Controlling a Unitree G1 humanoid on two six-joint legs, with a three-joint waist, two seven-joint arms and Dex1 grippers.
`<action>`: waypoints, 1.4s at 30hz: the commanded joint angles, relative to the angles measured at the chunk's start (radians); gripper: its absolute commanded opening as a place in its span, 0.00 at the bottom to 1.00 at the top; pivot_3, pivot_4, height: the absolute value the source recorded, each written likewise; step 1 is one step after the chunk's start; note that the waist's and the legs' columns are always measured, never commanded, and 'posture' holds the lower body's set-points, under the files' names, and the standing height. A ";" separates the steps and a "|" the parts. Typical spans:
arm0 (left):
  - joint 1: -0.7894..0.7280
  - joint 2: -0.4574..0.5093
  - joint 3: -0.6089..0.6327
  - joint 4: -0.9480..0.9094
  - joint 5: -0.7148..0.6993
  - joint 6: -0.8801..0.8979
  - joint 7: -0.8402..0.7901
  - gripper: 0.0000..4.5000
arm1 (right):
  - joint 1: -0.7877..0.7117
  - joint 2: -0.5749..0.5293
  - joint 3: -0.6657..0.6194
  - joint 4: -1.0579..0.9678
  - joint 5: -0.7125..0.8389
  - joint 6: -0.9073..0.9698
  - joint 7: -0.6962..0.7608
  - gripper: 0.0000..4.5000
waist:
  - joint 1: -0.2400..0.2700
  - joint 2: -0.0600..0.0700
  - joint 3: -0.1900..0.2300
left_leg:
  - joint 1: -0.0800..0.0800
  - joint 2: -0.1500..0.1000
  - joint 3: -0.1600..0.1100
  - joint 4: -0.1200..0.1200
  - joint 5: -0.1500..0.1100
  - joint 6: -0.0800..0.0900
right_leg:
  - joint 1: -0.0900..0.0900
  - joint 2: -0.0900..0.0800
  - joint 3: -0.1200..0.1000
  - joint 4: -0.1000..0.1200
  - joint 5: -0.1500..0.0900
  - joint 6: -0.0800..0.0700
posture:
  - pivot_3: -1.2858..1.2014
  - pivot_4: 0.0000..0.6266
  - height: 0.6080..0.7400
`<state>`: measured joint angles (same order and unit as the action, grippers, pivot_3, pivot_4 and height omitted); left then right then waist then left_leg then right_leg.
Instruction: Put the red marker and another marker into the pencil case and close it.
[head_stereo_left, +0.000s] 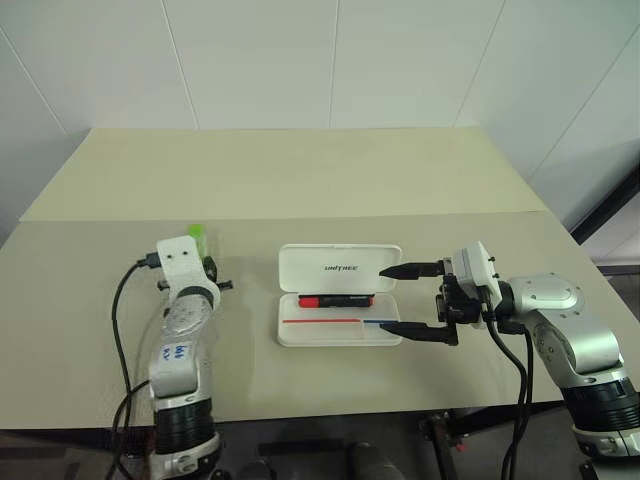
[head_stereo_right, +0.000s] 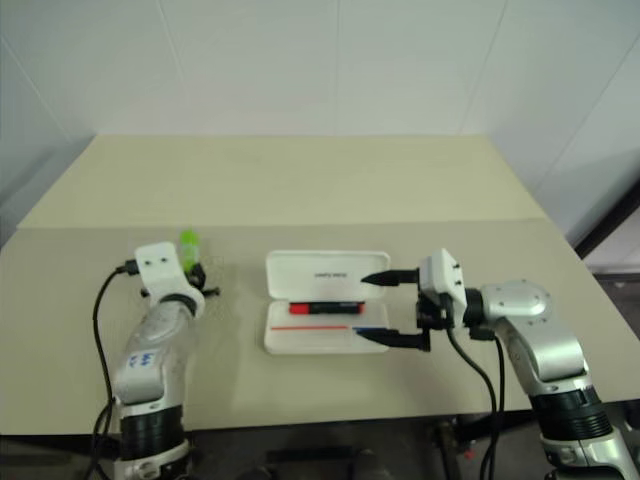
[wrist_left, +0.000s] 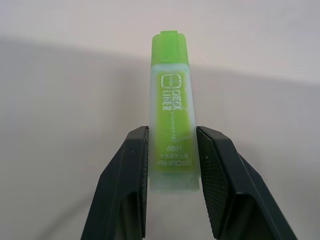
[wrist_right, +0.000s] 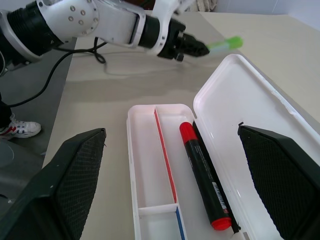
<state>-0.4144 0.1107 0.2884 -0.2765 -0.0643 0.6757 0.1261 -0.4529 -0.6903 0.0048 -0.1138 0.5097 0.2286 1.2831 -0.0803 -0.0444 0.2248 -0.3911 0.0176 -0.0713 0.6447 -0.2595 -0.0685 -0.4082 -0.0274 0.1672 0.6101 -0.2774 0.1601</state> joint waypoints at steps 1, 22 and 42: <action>0.028 0.070 0.001 -0.063 -0.062 -0.086 -0.134 0.26 | -0.014 0.004 -0.013 -0.007 0.003 -0.028 0.005 1.00 | -0.001 0.000 0.000 | 0.000 0.000 0.000 0.000 0.000 0.000 | 0.000 0.000 0.000 0.000 0.000 0.000 | 0.52 0.24 1.00; -0.128 0.407 -0.061 0.086 -0.359 -0.423 -0.869 0.26 | 0.001 -0.013 -0.090 -0.018 -0.009 -0.100 -0.059 1.00 | -0.001 0.000 0.000 | 0.000 0.001 0.000 -0.002 0.000 0.000 | -0.001 0.000 0.000 0.000 -0.001 -0.001 | 0.52 0.24 1.00; -0.269 0.490 -0.325 0.168 -0.367 -0.430 -1.280 0.26 | 0.250 -0.145 -0.373 -0.220 0.350 0.207 -0.107 1.00 | 0.000 0.001 0.000 | 0.001 0.001 0.000 -0.007 0.000 0.001 | -0.002 0.000 0.000 0.001 -0.002 -0.003 | 0.52 0.24 1.00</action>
<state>-0.6633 0.5848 -0.0322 -0.0969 -0.4372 0.2494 -1.1376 -0.2105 -0.8178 -0.3297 -0.3096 0.8382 0.4339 1.1578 -0.0804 -0.0437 0.2251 -0.3901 0.0185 -0.0711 0.6377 -0.2595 -0.0677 -0.4100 -0.0277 0.1668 0.6108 -0.2795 0.1571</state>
